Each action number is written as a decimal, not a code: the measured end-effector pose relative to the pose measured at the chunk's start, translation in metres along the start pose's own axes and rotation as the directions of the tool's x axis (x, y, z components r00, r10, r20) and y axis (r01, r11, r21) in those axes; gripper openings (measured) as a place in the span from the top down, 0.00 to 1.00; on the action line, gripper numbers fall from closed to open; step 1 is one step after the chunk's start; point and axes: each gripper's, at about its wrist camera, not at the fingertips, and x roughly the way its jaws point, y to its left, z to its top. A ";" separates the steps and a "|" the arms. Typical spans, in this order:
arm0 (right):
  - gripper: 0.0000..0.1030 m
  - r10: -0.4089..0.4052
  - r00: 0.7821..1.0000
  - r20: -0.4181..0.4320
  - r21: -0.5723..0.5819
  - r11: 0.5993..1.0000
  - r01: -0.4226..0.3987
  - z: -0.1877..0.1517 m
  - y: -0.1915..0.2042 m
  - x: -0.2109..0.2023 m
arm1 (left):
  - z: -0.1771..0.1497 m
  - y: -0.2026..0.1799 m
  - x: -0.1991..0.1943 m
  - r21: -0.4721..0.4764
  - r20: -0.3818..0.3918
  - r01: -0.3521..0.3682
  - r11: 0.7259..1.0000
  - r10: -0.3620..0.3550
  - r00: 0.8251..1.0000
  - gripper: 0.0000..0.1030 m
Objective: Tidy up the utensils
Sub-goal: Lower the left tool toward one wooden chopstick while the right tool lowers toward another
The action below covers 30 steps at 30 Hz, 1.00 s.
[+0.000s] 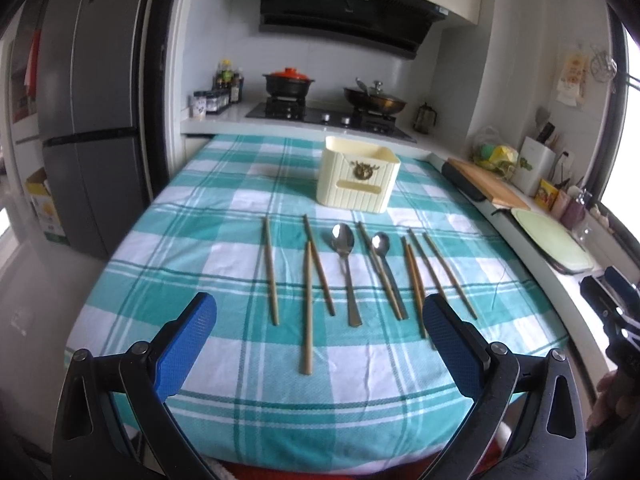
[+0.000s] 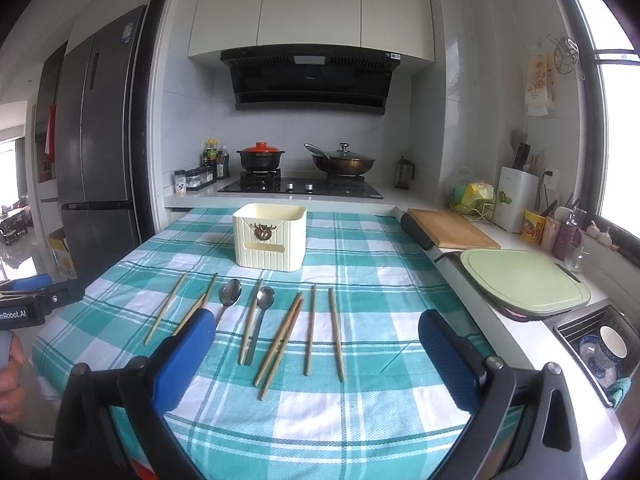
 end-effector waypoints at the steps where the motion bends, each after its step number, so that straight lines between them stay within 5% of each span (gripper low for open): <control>1: 0.00 0.011 1.000 -0.010 0.013 1.000 -0.011 -0.002 -0.003 0.004 | -0.001 0.003 0.006 -0.010 -0.025 -0.008 1.000 0.007 1.000 0.01; 6: 0.00 0.091 0.983 -0.159 0.067 0.994 -0.082 -0.015 -0.017 0.037 | -0.005 0.017 0.034 -0.073 -0.122 -0.006 0.997 -0.003 0.993 0.00; 12: 0.00 0.045 0.960 -0.276 0.101 0.995 -0.018 -0.032 -0.040 0.076 | -0.004 0.027 0.057 -0.085 -0.157 -0.024 0.996 0.011 0.988 0.00; 19: 0.00 0.102 0.906 -0.411 0.130 0.990 -0.052 -0.043 -0.064 0.133 | 0.006 0.050 0.102 -0.055 -0.221 -0.089 0.995 0.075 0.972 0.00; 30: 0.11 0.153 0.872 -0.466 0.116 0.987 -0.111 -0.041 -0.064 0.200 | 0.030 0.068 0.164 0.025 -0.293 -0.082 0.996 0.086 0.952 0.01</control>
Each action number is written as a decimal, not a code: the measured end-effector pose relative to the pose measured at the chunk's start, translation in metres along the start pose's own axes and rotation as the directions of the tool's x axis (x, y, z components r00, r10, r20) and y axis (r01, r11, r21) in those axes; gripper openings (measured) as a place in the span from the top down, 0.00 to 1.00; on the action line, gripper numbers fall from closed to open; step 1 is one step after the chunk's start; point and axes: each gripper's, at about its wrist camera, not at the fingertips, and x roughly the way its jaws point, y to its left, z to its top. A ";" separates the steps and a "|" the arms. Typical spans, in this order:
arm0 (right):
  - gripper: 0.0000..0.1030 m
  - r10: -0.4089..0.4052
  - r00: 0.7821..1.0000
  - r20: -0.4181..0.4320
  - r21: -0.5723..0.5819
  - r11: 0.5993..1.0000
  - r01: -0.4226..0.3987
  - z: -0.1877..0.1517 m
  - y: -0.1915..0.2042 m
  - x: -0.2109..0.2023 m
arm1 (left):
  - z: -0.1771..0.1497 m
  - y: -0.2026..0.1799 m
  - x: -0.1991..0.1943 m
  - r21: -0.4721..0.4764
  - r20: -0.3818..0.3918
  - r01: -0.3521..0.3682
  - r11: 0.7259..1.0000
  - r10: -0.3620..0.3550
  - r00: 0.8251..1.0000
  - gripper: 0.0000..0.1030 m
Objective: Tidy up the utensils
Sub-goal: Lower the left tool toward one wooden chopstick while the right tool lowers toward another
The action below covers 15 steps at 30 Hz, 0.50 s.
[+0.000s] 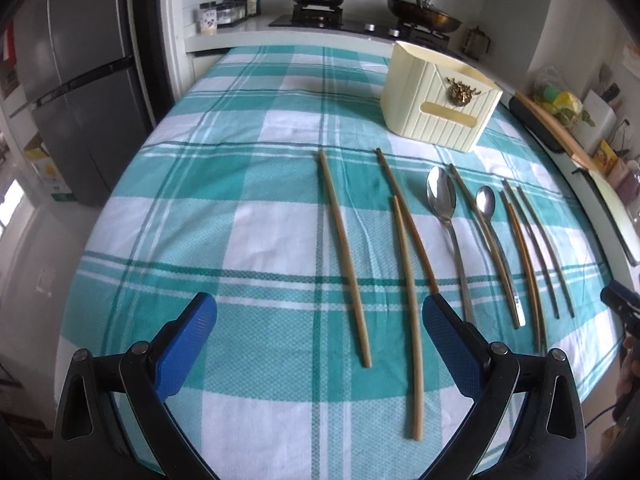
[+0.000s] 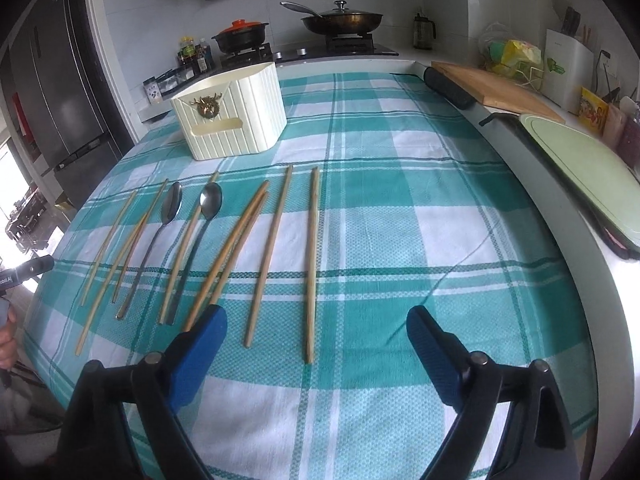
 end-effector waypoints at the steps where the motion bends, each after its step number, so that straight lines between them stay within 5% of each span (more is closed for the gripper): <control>1: 0.12 0.005 1.000 -0.003 -0.006 1.000 -0.005 0.003 0.000 0.004 | 0.004 0.000 0.005 0.008 -0.001 0.000 1.000 0.000 1.000 0.01; 15: 0.39 -0.027 0.990 -0.135 -0.153 0.988 0.006 0.058 0.009 0.086 | 0.050 0.005 0.079 0.085 -0.120 -0.019 0.996 0.029 0.992 0.01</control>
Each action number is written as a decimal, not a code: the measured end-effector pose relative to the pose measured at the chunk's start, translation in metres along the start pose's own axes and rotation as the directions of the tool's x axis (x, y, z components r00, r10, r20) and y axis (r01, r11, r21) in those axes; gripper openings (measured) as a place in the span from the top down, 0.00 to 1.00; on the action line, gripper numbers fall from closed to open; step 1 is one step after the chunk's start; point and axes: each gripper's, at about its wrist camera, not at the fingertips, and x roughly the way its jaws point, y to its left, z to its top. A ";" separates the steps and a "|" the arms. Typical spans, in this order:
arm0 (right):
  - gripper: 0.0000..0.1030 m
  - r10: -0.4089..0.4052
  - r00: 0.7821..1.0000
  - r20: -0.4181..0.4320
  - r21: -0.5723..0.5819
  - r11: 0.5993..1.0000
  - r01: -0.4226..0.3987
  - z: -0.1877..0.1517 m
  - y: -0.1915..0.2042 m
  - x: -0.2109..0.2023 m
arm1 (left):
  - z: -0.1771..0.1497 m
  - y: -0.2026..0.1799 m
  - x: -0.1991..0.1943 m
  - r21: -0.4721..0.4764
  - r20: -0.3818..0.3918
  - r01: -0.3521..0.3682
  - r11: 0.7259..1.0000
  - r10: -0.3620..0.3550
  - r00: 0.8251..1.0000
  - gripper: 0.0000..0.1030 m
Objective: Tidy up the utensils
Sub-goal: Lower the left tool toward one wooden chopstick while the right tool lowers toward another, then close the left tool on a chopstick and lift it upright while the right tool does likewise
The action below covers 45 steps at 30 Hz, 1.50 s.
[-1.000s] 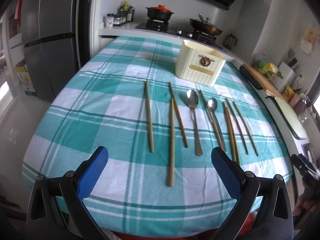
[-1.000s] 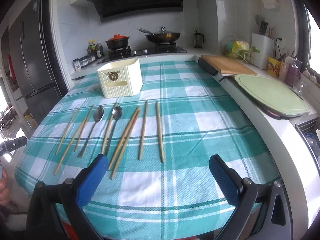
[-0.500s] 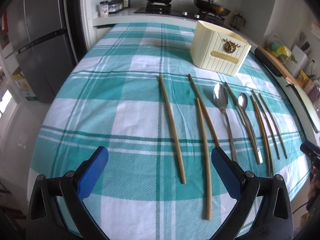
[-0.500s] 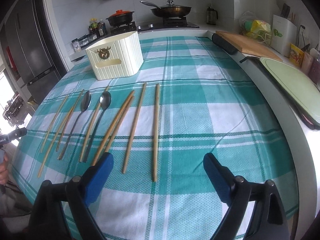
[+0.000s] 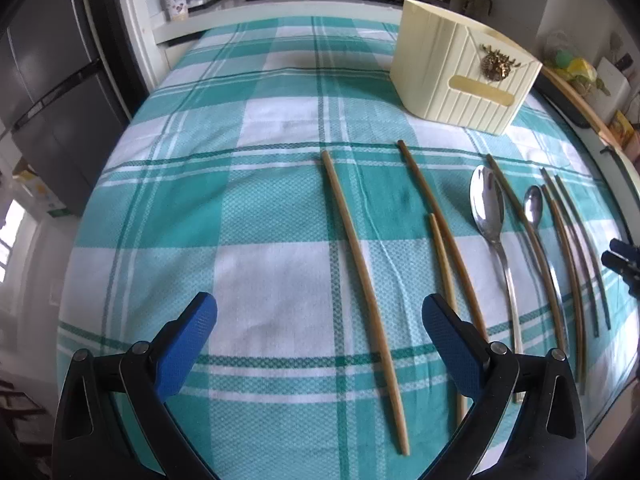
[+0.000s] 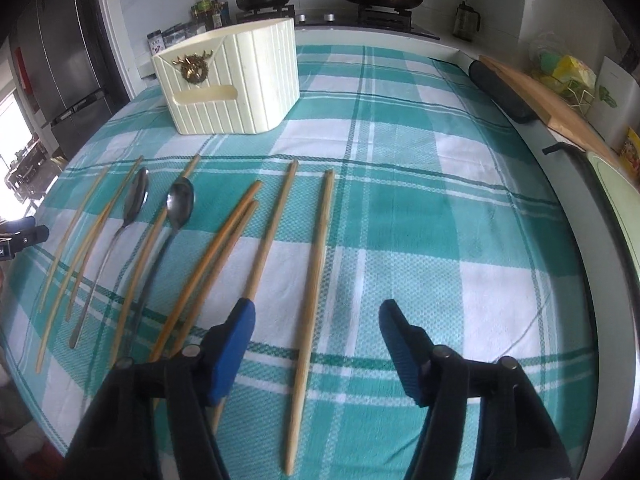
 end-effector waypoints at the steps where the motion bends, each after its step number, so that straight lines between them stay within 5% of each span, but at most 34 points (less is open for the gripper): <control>1: 0.39 -0.001 1.000 -0.016 -0.009 1.000 0.001 0.002 0.000 0.007 | 0.003 0.001 0.006 0.001 -0.014 0.000 1.000 0.000 1.000 0.01; 4: 0.50 0.014 0.998 -0.057 -0.034 0.999 -0.016 0.009 0.002 0.023 | 0.014 0.007 0.023 -0.008 -0.049 0.005 1.000 -0.006 0.999 0.01; 17: 0.58 0.022 0.995 -0.101 -0.073 0.997 -0.030 0.067 0.009 0.059 | 0.071 0.000 0.070 0.015 -0.142 -0.023 1.000 0.025 0.990 0.22; 19: 0.68 0.029 0.994 -0.106 -0.062 0.997 -0.036 0.078 0.008 0.065 | 0.079 -0.001 0.072 0.028 -0.139 -0.024 0.999 0.028 0.990 0.30; 22: 0.87 0.013 0.994 -0.109 -0.056 0.998 -0.019 0.089 0.008 0.071 | 0.087 -0.005 0.073 0.051 -0.131 -0.017 0.999 0.024 0.991 0.57; 24: 0.93 0.023 0.994 -0.108 -0.030 0.999 -0.026 0.092 0.006 0.073 | 0.089 -0.010 0.071 0.068 -0.131 0.000 0.998 0.009 0.991 0.91; 28: 0.93 0.053 0.996 -0.072 0.029 0.998 -0.051 0.092 -0.001 0.063 | 0.084 -0.022 0.058 0.104 -0.089 -0.022 0.994 0.031 0.996 0.95; 35: 0.93 0.085 0.992 0.090 0.032 0.996 -0.088 0.088 -0.001 -0.014 | 0.084 -0.020 -0.021 0.064 0.079 0.041 0.997 -0.046 0.996 0.95; 45: 0.93 0.163 0.932 0.322 -0.025 0.986 -0.164 0.055 0.011 -0.132 | 0.060 -0.017 -0.141 0.069 0.291 0.158 0.985 -0.171 0.941 0.95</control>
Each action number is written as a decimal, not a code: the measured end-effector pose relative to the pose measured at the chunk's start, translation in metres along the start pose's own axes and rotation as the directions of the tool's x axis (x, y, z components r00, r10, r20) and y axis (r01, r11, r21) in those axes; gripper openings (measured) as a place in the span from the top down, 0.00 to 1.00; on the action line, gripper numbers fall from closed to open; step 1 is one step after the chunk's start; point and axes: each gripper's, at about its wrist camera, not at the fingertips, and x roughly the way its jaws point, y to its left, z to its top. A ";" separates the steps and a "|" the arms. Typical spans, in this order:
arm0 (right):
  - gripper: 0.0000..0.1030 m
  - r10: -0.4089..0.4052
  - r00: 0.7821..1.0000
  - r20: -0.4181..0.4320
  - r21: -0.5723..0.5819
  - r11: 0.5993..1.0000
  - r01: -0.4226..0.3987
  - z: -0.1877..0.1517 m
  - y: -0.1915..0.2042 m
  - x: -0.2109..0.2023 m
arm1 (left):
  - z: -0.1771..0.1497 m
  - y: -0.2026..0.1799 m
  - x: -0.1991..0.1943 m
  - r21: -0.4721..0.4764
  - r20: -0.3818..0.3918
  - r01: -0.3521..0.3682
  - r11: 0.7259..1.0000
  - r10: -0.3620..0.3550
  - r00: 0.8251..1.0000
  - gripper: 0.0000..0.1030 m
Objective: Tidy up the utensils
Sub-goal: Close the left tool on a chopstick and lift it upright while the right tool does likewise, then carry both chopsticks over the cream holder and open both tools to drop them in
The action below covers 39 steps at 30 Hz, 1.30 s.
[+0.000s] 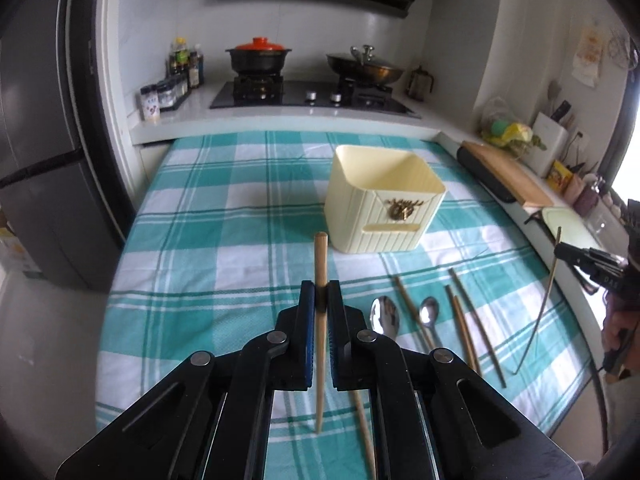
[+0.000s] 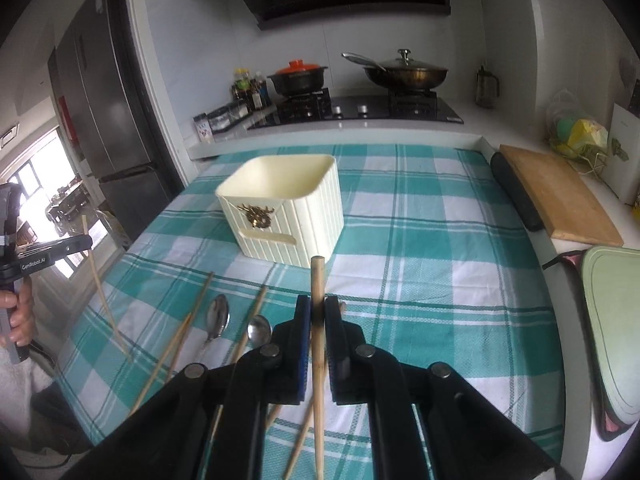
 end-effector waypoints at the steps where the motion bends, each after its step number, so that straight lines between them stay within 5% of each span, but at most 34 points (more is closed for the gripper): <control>1: 0.93 0.005 1.000 0.022 -0.005 1.000 -0.005 0.000 0.003 -0.007 | 0.000 -0.001 -0.005 -0.003 0.011 0.005 1.000 -0.005 1.000 0.95; 11: 0.93 -0.016 0.981 0.192 -0.060 0.998 0.028 0.016 0.028 -0.040 | 0.011 -0.016 -0.033 0.001 0.097 0.054 0.999 -0.054 0.994 0.96; 19: 0.93 -0.005 0.961 0.275 -0.064 0.998 0.023 0.076 0.036 -0.030 | 0.074 -0.019 -0.049 0.023 0.181 0.072 0.997 -0.075 0.981 0.96; 27: 0.93 -0.001 0.892 0.453 -0.101 0.994 0.052 0.159 0.052 -0.009 | 0.153 -0.041 -0.042 0.042 0.312 0.082 0.996 -0.091 0.946 0.96; 31: 0.93 0.001 0.854 0.520 -0.093 0.994 0.056 0.181 0.054 0.018 | 0.173 -0.053 -0.006 0.040 0.310 0.060 0.997 -0.070 0.948 0.96; 34: 0.93 -0.004 0.868 0.497 -0.102 0.993 0.063 0.186 0.054 0.052 | 0.178 -0.056 0.031 0.012 0.263 0.054 0.998 -0.055 0.963 0.96; 39: 0.93 -0.015 0.943 0.333 -0.114 0.992 0.056 0.182 0.049 0.116 | 0.173 -0.064 0.095 0.006 0.133 0.015 1.000 -0.016 0.991 0.96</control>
